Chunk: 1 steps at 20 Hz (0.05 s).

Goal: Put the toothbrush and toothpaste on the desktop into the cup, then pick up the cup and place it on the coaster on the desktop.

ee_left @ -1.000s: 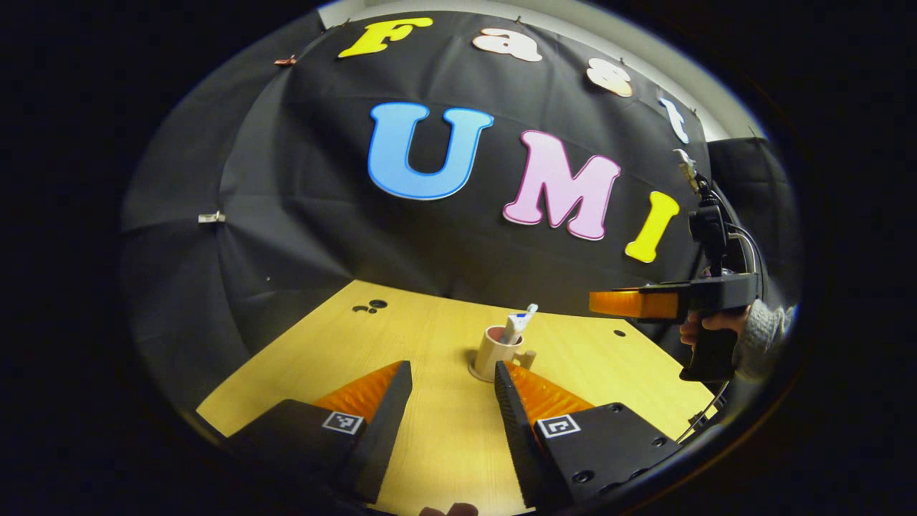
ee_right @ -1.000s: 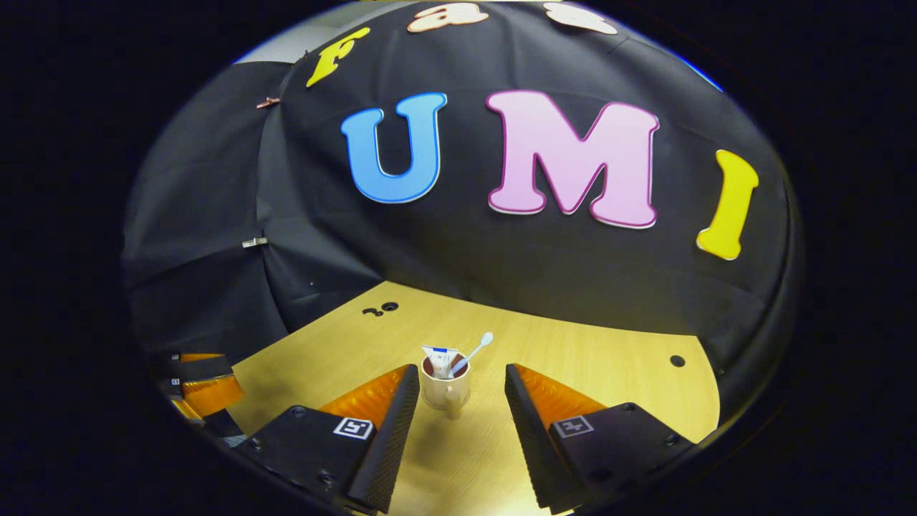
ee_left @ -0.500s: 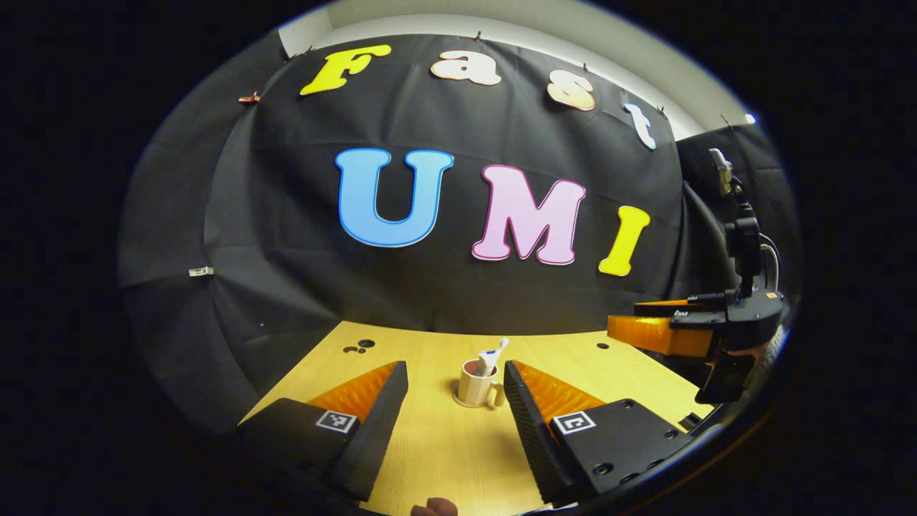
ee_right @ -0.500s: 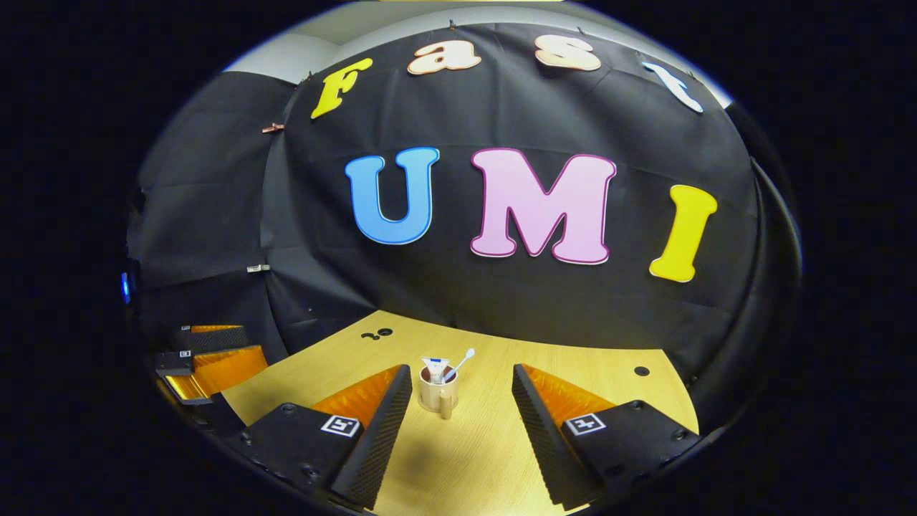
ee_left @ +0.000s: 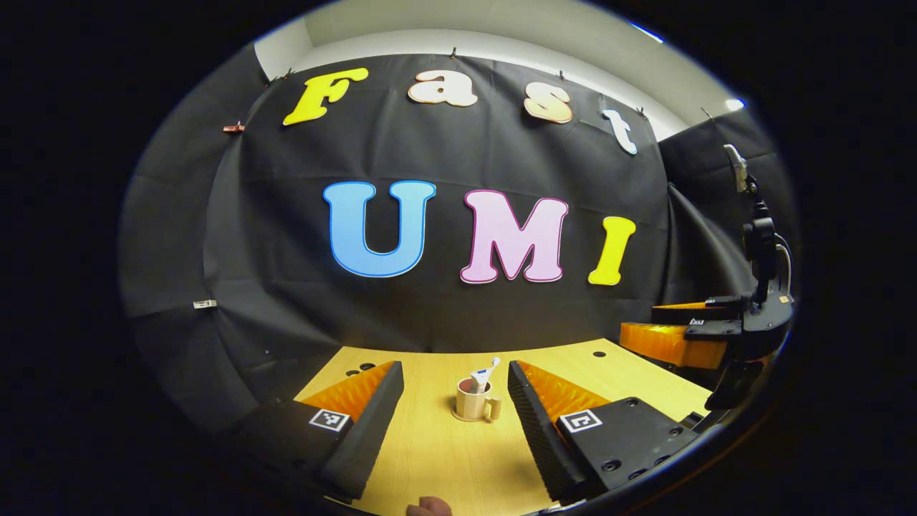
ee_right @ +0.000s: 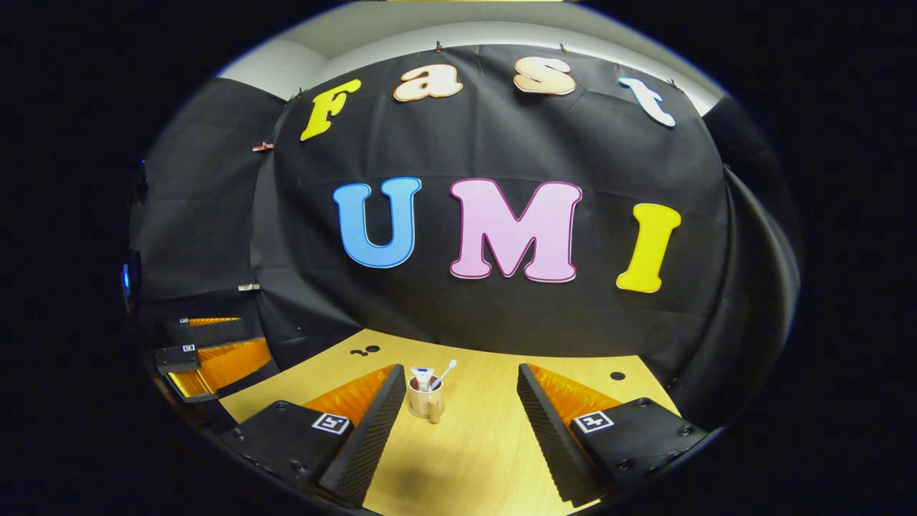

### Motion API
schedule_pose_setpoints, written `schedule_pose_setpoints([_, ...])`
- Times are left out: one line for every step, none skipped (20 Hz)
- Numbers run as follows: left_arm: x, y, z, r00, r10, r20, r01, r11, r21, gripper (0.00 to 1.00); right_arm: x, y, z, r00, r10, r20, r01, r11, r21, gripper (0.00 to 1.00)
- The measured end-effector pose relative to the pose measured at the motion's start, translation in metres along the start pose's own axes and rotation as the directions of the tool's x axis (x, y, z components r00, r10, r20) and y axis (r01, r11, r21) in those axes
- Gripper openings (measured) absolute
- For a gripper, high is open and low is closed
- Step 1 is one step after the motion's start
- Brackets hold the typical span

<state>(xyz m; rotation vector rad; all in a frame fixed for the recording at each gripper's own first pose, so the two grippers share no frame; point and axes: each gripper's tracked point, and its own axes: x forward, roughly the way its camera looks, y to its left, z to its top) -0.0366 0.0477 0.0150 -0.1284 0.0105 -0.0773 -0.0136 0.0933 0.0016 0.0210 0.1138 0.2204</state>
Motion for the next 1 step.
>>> schedule_pose_setpoints([-0.0005,-0.0015,0.0026,1.000,-0.002,0.004,0.002,1.000,-0.004,0.91,-0.0022,0.0002,0.0011,1.000,-0.002,0.005,0.002,1.000,0.009,0.96])
